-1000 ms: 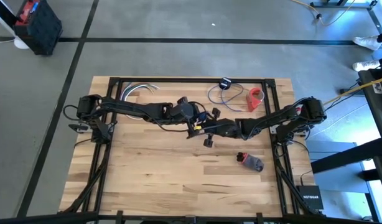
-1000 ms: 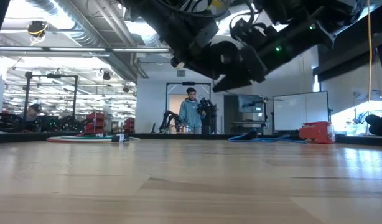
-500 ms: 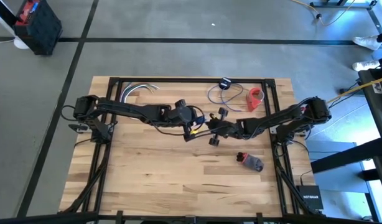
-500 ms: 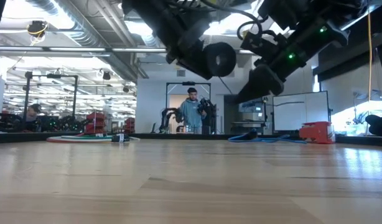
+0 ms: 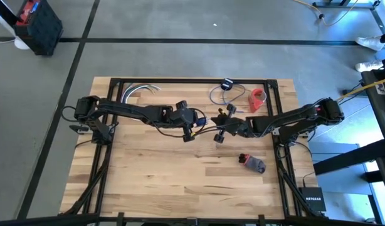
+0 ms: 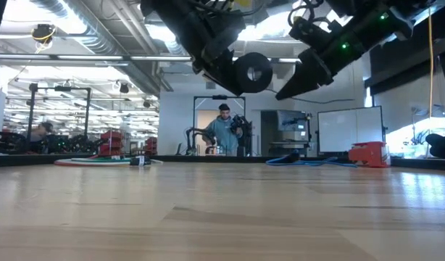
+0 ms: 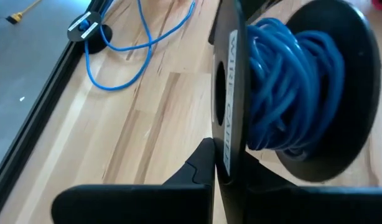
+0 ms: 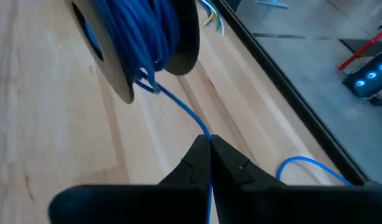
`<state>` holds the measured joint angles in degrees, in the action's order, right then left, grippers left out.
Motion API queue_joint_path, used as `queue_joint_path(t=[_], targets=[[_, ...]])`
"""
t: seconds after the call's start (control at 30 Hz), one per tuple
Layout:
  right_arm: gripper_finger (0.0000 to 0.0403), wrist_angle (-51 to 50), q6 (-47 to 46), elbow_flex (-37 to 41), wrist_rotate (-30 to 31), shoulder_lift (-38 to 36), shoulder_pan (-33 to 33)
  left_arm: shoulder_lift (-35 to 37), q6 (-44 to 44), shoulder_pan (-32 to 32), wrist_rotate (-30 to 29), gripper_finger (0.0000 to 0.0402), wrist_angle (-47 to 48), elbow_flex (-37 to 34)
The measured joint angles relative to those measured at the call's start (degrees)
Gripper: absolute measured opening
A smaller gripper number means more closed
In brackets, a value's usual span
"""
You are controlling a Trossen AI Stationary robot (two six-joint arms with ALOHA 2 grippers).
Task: Coil cords
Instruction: Coil the blue wire onto the spool
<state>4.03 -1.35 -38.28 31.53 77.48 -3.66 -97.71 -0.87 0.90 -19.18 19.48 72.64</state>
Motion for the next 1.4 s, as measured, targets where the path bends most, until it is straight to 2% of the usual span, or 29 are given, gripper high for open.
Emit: queue_joint_path(t=[0.17,0.33,0.5,0.6,0.67,0.73,0.83,0.93,1.0,1.2,1.4], targets=[[0.0015,2.5,-0.2,0.0,-1.1,0.4,0.0,0.0,0.0,0.3,0.1,0.0001,-0.1,0.0],[0.0081,2.4,0.6,0.0,-1.1,0.3,0.0,-0.1,-0.1,0.2,0.1,0.0001,-0.1,0.0],[0.014,-5.0,3.2,-0.1,-1.5,-3.0,0.0,-0.1,-0.3,0.3,0.0,0.0001,1.1,-0.1],[0.0158,-12.3,3.2,-0.1,-5.8,-5.7,0.0,-0.1,-0.2,0.3,-0.1,0.0001,1.0,-0.1],[0.0163,-12.6,3.1,0.7,-8.6,-6.3,0.0,-0.1,-0.2,0.3,0.0,0.0001,0.9,-0.1],[0.0164,-6.6,3.2,3.9,-9.8,-5.9,0.0,-0.1,-0.2,0.3,-0.1,0.0001,0.9,-0.1],[0.0165,10.0,3.5,10.0,-11.2,-2.7,0.0,-0.1,-0.3,0.3,-0.1,0.0001,0.9,-0.1],[0.0165,24.4,4.7,13.9,-11.2,2.2,0.0,-0.1,-0.3,0.3,-0.1,0.0001,0.9,-0.1],[0.0165,30.1,5.1,14.7,-11.3,6.2,0.4,-0.1,-0.3,0.3,-0.1,0.0001,0.9,-0.1],[0.0166,38.5,6.2,11.8,-11.9,17.8,3.6,-0.2,-0.3,0.2,-0.1,0.0001,0.9,-0.1],[0.0166,39.6,6.3,8.2,-16.9,23.3,7.3,-0.2,-0.2,0.2,-0.1,0.0001,1.0,-0.1]])
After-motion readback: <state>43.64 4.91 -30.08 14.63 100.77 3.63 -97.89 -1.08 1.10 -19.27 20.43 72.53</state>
